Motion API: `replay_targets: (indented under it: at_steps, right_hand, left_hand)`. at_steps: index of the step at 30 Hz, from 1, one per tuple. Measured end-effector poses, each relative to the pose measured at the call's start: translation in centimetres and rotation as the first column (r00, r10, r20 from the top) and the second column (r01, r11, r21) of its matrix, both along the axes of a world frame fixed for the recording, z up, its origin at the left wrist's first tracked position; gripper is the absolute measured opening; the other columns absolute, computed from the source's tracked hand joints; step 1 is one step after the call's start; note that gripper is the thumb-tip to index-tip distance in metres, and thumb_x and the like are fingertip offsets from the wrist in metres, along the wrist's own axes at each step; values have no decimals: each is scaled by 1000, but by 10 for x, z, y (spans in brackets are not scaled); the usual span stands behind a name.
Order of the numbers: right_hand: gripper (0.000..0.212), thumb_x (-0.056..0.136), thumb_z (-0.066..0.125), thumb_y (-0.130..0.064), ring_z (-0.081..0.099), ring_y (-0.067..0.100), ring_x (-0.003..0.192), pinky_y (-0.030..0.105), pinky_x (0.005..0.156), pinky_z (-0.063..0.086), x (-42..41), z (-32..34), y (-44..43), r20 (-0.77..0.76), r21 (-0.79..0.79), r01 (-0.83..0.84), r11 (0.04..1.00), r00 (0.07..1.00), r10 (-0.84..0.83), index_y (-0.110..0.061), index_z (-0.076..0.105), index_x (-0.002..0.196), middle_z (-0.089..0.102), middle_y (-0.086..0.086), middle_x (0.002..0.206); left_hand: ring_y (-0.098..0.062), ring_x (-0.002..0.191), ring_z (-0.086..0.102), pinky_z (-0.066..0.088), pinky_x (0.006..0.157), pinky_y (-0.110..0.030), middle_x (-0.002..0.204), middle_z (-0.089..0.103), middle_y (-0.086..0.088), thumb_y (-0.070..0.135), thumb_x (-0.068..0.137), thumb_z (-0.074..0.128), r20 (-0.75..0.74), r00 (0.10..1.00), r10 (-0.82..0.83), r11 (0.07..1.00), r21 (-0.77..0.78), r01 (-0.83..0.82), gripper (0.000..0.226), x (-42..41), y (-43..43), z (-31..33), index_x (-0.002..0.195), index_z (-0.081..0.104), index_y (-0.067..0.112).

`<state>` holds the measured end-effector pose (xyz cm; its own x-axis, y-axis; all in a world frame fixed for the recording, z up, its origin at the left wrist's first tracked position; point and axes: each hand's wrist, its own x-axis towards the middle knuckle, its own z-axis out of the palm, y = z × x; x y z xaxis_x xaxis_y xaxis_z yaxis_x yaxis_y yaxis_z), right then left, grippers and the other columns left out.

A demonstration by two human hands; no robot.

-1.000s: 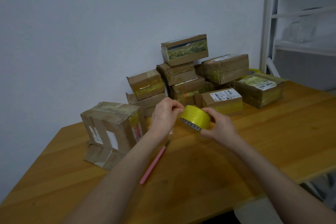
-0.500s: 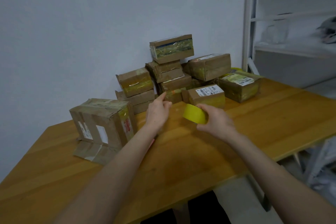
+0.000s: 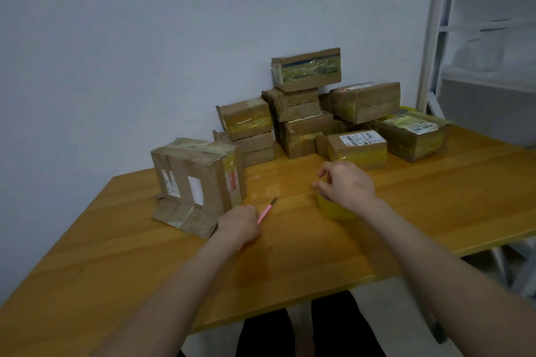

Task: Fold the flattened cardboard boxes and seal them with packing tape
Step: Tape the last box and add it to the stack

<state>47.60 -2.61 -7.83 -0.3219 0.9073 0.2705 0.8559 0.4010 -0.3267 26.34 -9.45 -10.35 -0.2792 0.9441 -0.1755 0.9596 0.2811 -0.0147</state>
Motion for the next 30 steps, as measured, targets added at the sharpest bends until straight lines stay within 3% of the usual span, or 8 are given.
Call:
replay_targets:
  at_steps: [3,6,12,16,22,24,27,30]
  right_hand:
    - [23,92,56,-39,53,18,103,37,84,52,-15,9,3,-28,17,-9,1000,1000,10,-27,60,112,57,-2,111]
    - [21,91,57,-37,54,18,103,37,84,53,-27,10,5,-70,18,-14,1000,997,15,-28,61,110,57,-3,109]
    - [19,91,58,-34,56,17,99,35,81,54,-32,7,11,-167,10,16,1000,986,-14,-26,62,108,59,-2,106]
    - [19,92,57,-30,60,18,96,37,82,54,-42,5,15,-219,-48,16,999,975,-26,-25,62,110,63,0,106]
    - [19,92,58,-30,61,18,88,37,77,55,-71,9,12,-358,-139,-12,990,933,-39,-29,59,111,62,-3,97]
    - [22,93,58,-27,60,15,87,36,78,55,-78,12,11,-405,-132,-30,991,914,-27,-28,58,115,60,-5,93]
    - [30,93,57,-27,59,17,98,36,86,52,-93,21,13,-480,-110,-63,992,877,2,-23,55,123,59,-6,96]
    - [46,94,55,-34,57,21,110,34,90,47,-121,31,13,-519,-150,-121,981,854,26,-16,45,136,60,-1,109]
  left_hand:
    - [-13,73,67,59,67,-29,87,64,-3,17,88,62,209,977,29,999,29,-35,25,12,6,-7,113,59,11]
    - [-16,76,69,60,69,-32,92,61,-6,12,87,64,374,927,27,998,48,-49,33,43,16,-13,118,53,10]
    - [-21,84,67,59,74,-34,97,62,-8,13,84,67,414,910,-1,993,109,-49,40,66,34,-20,120,52,9]
    - [-15,75,69,60,71,-33,86,65,-6,13,87,65,371,928,28,996,66,-56,31,49,29,-19,116,56,8]
    - [-24,75,70,60,63,-33,101,69,-16,8,90,62,629,776,56,996,18,-86,29,64,17,-11,118,58,3]
    - [-23,80,68,60,65,-33,106,68,-14,13,90,63,635,772,35,997,31,-71,29,74,16,-7,117,59,5]
    - [-19,79,66,58,70,-33,101,67,-8,18,94,57,491,870,-51,970,231,-73,22,52,16,19,113,62,9]
    - [-15,79,66,58,76,-35,94,67,-2,15,94,53,410,908,-91,848,509,-145,17,-7,14,64,102,68,15]
